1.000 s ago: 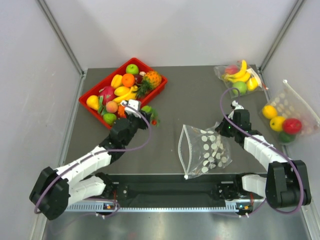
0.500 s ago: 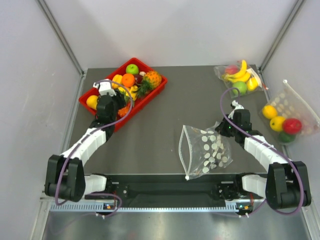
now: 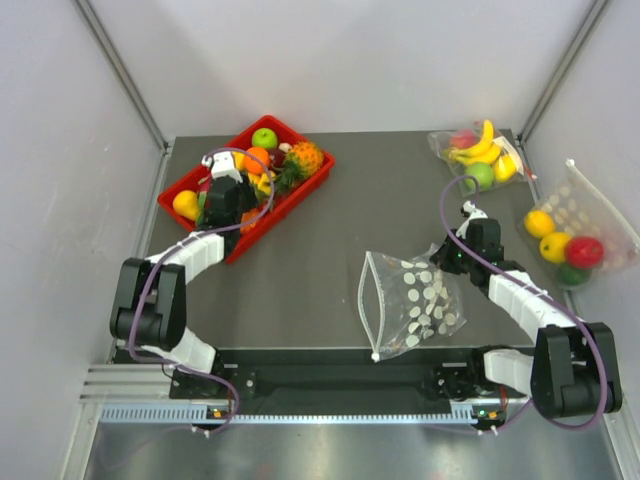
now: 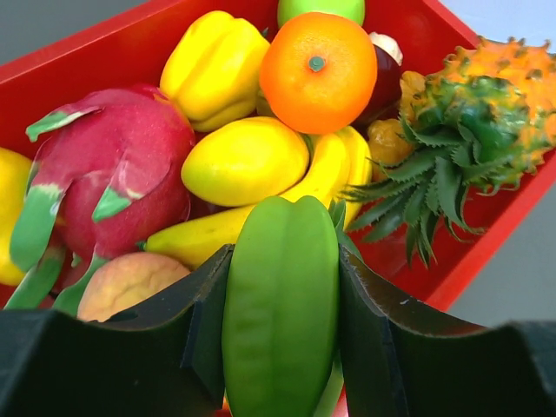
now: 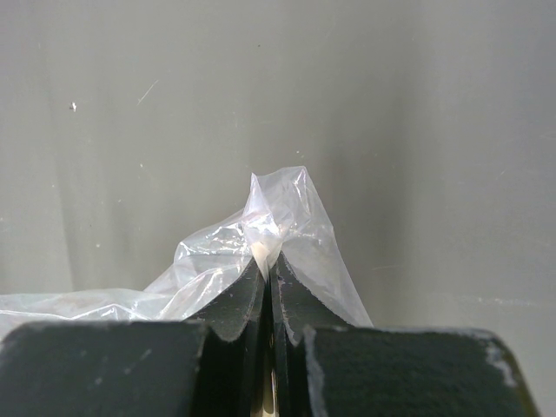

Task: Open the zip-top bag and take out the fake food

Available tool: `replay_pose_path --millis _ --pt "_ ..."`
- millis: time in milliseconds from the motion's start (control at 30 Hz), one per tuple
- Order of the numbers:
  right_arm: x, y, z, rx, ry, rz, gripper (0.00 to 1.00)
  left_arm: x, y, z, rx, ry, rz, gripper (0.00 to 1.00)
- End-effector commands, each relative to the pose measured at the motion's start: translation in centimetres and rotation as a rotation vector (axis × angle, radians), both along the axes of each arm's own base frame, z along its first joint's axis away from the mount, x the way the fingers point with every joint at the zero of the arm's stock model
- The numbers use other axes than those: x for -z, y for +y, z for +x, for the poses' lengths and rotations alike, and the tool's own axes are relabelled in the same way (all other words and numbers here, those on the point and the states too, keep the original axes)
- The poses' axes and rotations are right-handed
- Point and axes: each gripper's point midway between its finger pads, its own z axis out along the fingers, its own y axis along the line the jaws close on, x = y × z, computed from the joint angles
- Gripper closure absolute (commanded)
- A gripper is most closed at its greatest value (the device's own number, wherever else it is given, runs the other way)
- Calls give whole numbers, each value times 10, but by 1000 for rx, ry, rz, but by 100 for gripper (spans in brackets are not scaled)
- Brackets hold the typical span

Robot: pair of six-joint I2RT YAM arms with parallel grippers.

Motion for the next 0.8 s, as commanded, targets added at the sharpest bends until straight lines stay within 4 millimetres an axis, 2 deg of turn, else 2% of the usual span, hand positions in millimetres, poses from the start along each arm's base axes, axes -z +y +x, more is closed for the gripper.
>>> replay_pose_path --millis 0,33,200,233,300,333,533,667,733,767 --pt "-12 -5 7 -2 -51 -4 100 -23 5 23 -28 -77 -5 81" --pt "-11 -5 7 -3 -49 -6 100 -15 7 25 -35 -61 0 72" --pt "-10 -4 7 -9 -45 -3 100 -5 14 25 -57 -30 6 43" --pt "-10 -4 7 -9 -43 -2 100 -2 16 25 -61 -18 9 33" --pt "-10 -3 7 -14 -45 -1 100 -3 17 25 -65 -16 13 27" --pt "-10 -3 7 -15 -45 0 100 -3 17 24 -66 -16 13 20" --pt "-11 -3 7 -16 -43 1 100 -25 21 17 -78 -50 10 4" --pt "-12 -2 8 -21 -44 3 100 -47 24 7 -83 -88 25 1" --pt "-14 -1 9 -23 -46 5 100 -65 25 -3 -84 -122 22 1" --pt "-15 -2 10 -22 -48 4 100 -67 24 -6 -80 -127 21 1"
